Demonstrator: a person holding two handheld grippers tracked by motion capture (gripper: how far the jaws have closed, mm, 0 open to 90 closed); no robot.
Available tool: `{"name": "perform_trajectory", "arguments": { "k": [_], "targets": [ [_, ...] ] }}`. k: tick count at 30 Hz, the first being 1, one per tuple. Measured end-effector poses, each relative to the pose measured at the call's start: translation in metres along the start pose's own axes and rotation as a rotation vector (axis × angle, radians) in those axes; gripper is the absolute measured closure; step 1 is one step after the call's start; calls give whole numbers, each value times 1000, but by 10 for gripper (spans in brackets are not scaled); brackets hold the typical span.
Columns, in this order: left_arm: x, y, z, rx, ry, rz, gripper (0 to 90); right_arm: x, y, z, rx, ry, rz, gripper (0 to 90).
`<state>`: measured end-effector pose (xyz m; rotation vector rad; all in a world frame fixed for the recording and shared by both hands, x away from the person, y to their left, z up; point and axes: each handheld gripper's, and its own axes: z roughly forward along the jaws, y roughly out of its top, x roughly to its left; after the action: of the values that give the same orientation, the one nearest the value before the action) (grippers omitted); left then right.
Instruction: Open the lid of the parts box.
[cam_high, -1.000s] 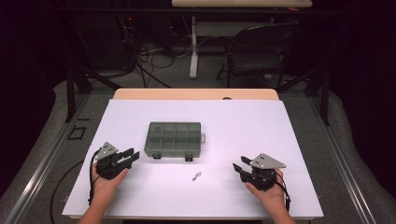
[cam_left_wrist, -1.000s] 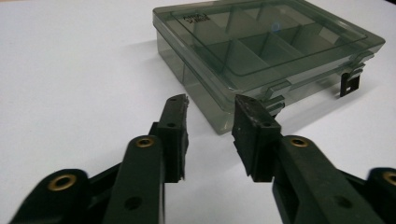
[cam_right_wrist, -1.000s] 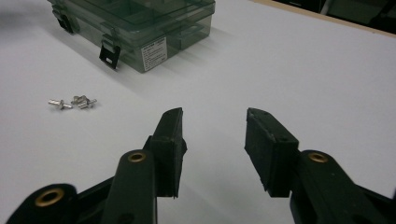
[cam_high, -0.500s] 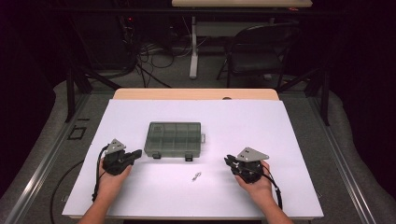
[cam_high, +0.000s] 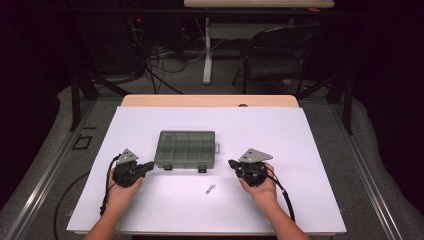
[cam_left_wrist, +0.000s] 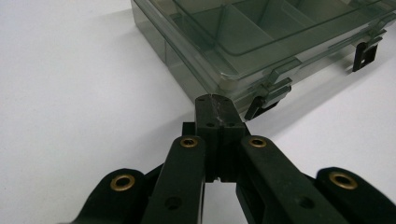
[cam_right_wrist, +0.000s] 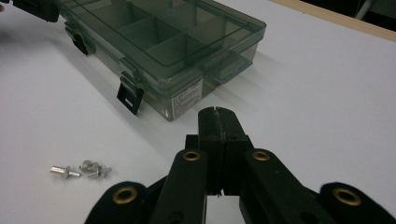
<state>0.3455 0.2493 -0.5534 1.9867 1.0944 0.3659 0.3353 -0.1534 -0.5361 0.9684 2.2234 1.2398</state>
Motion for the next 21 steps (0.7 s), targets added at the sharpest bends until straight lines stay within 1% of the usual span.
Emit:
{"name": "perform_trajectory", "arguments": {
  "k": [3,8,10,13,14,16,21],
  "targets": [
    [0,0,0,2,-1,6,900,2,5,7,4,7,4,900],
    [-1,0,1,1,1,7,900,9,12,19,23,12,-14,900],
    [-1,0,1,1,-2,6,900,11,14,24,24,13,-13,900],
    [-1,0,1,0,-2,5,900,14,14,29,35,16,-11,900],
    [-1,0,1,4,-9,5,900,17,14,33,45,16,-19,900],
    [-1,0,1,4,-10,5,900,19,14,35,52,19,-28,900],
    [-1,0,1,3,-11,2,900,21,10,41,73,24,-30,900]
  ]
}}
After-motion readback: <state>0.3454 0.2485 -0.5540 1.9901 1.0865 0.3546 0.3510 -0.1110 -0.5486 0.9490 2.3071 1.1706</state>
